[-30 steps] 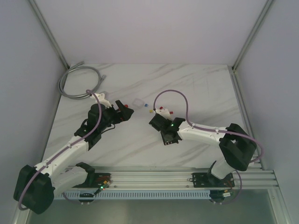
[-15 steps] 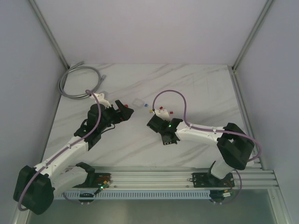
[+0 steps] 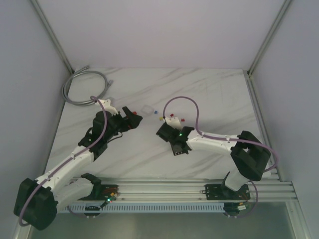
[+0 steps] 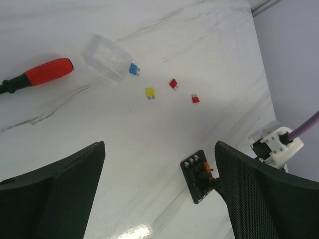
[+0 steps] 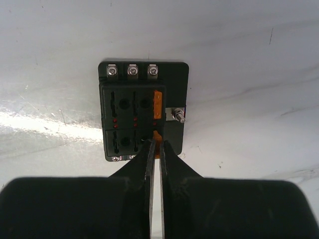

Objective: Snap on the fuse box
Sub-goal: Install the fuse at the fuse box base.

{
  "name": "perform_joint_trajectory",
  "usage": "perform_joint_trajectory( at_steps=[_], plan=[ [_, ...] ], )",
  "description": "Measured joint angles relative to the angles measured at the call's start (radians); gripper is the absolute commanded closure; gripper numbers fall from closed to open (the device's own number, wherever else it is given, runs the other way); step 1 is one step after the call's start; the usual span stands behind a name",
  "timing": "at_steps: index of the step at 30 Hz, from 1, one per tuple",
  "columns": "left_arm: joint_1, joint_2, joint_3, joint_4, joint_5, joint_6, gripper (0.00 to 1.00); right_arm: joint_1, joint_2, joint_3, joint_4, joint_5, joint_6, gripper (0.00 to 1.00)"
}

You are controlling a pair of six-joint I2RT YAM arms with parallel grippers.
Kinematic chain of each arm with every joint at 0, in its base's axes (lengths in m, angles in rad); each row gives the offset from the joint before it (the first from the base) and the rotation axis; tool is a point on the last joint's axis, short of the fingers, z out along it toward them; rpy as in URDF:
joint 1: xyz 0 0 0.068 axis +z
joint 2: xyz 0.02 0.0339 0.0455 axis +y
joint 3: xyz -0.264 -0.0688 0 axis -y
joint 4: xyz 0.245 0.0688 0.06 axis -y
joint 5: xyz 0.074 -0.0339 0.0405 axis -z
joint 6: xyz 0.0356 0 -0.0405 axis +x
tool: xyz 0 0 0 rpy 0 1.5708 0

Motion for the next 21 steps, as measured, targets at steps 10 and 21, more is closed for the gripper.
perform_joint_trajectory(
  at_steps=[10,21],
  plan=[
    [0.001,-0.009,0.000,-0.003,-0.002,0.000,0.00,-0.021,0.017,-0.011,0.027,-0.032,-0.023,1.00],
    [0.001,-0.009,0.000,-0.008,-0.003,0.000,0.00,-0.032,0.013,-0.009,0.030,-0.058,-0.049,0.98]
  ],
)
